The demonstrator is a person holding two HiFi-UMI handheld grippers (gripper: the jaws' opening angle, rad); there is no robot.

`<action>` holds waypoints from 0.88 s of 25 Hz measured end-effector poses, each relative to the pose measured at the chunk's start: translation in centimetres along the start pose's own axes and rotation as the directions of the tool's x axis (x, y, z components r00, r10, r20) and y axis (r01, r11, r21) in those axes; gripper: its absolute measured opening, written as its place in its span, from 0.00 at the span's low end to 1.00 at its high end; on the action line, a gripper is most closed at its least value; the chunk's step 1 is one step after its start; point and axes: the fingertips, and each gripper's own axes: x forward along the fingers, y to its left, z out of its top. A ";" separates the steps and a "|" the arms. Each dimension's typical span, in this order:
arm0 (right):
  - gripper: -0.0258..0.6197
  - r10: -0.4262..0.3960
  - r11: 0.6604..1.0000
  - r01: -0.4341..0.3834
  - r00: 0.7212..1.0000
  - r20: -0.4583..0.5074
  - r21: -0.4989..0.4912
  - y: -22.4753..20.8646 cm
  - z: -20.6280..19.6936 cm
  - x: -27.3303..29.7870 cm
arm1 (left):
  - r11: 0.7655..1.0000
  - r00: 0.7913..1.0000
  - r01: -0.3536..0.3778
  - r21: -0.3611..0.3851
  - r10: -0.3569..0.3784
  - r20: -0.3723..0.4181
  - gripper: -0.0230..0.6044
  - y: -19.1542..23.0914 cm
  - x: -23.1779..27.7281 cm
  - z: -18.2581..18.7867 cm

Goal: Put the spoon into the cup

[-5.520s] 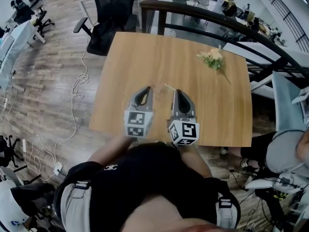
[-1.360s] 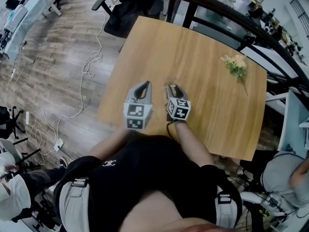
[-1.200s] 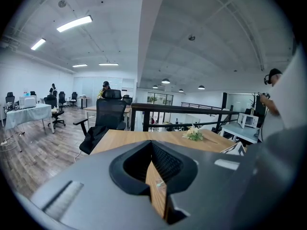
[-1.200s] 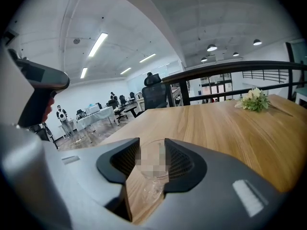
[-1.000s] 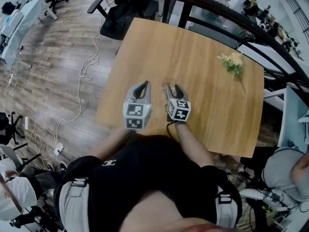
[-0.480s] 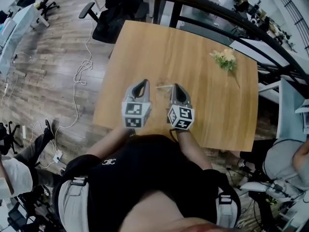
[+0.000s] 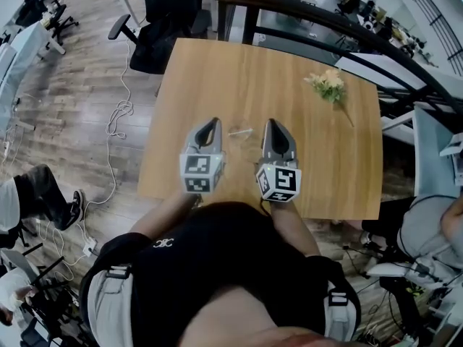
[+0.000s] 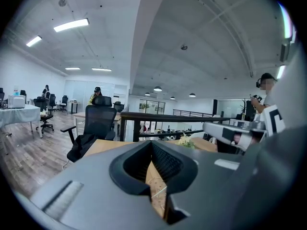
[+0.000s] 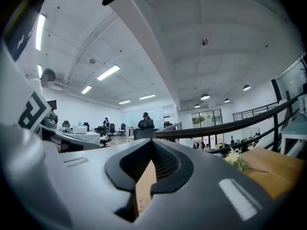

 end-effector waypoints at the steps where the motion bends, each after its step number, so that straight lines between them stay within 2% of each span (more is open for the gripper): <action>1: 0.04 -0.012 1.000 0.012 1.000 0.023 -0.006 -0.3 0.7 -0.4 | 1.000 1.000 0.003 0.000 -0.003 0.001 0.06 0.0 0.0 0.0; 4: 0.04 -0.038 0.999 0.039 0.998 0.057 -0.012 -1.1 1.6 -1.1 | 1.000 1.000 0.011 0.005 -0.011 0.000 0.06 0.0 0.2 0.0; 15: 0.04 -0.055 0.998 0.054 0.998 0.025 0.025 -2.3 0.2 -1.0 | 0.999 0.999 0.041 0.028 -0.042 0.018 0.06 -1.0 0.7 1.1; 22: 0.04 -0.051 0.998 0.050 0.999 0.017 0.034 -2.2 0.3 -0.9 | 0.999 0.999 0.038 0.032 -0.038 0.000 0.06 -0.8 0.6 0.7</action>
